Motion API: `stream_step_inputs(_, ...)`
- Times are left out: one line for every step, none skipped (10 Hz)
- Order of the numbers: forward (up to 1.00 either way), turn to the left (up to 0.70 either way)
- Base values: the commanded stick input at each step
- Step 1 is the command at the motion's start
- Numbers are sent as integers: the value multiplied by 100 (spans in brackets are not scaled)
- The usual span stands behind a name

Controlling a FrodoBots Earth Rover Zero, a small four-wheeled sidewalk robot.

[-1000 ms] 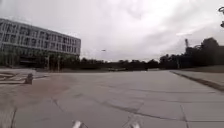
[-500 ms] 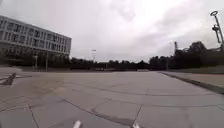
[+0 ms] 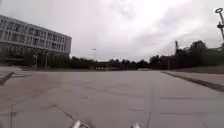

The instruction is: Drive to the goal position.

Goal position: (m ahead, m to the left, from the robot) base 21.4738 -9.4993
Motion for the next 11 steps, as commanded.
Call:
stream_step_inputs(70, 0)
stream_step_inputs(70, 0)
stream_step_inputs(70, 0)
stream_step_inputs(70, 0)
stream_step_inputs(70, 0)
stream_step_inputs(70, 0)
stream_step_inputs(70, 0)
stream_step_inputs(70, 0)
stream_step_inputs(70, 0)
stream_step_inputs(70, 0)
stream_step_inputs(70, 0)
